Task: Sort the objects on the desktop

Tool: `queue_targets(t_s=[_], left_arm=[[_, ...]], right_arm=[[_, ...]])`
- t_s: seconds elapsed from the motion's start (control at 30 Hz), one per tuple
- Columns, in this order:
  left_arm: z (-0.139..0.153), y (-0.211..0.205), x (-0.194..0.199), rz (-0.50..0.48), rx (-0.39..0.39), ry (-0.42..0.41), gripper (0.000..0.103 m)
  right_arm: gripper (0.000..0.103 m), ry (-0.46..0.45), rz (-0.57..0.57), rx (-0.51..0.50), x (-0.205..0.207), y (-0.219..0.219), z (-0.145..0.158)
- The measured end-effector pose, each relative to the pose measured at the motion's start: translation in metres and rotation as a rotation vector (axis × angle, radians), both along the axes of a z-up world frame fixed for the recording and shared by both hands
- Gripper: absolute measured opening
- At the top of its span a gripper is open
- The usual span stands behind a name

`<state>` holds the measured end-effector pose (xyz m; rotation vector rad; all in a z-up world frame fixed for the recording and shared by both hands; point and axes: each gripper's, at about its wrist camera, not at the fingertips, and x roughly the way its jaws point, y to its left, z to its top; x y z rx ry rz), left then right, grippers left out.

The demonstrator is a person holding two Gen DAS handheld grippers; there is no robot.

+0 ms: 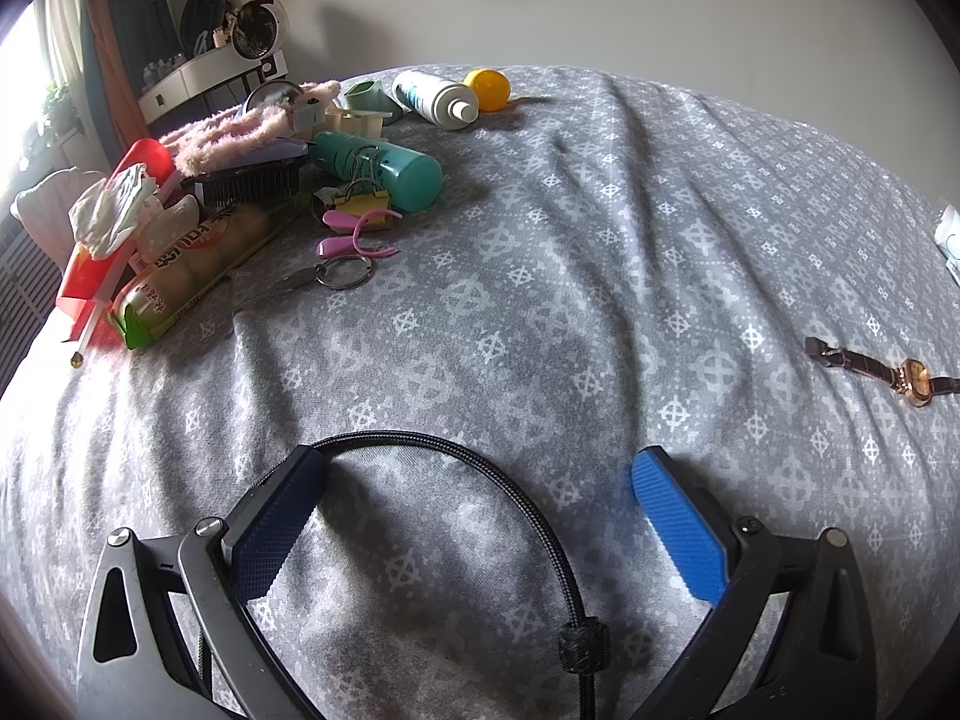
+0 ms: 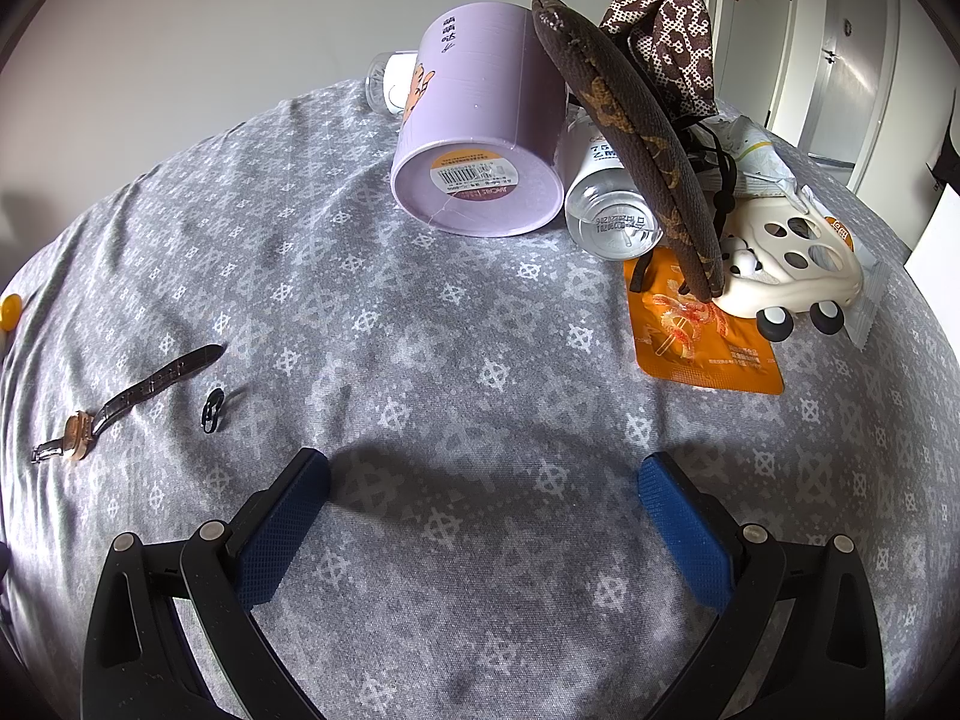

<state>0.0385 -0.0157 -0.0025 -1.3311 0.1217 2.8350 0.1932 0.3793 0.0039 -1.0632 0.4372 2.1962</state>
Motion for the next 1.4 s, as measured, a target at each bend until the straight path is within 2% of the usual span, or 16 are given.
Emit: queue_targets(t_s=[1.13, 1.4], left_arm=[[0.002, 0.0, -0.001, 0.004, 0.008, -0.003, 0.103], [0.013, 0.001, 0.001, -0.03, 0.029, -0.06, 0.103]], right_arm=[[0.103, 0.0, 0.0, 0.0, 0.0, 0.0, 0.0], [0.103, 0.0, 0.0, 0.0, 0.0, 0.0, 0.0]])
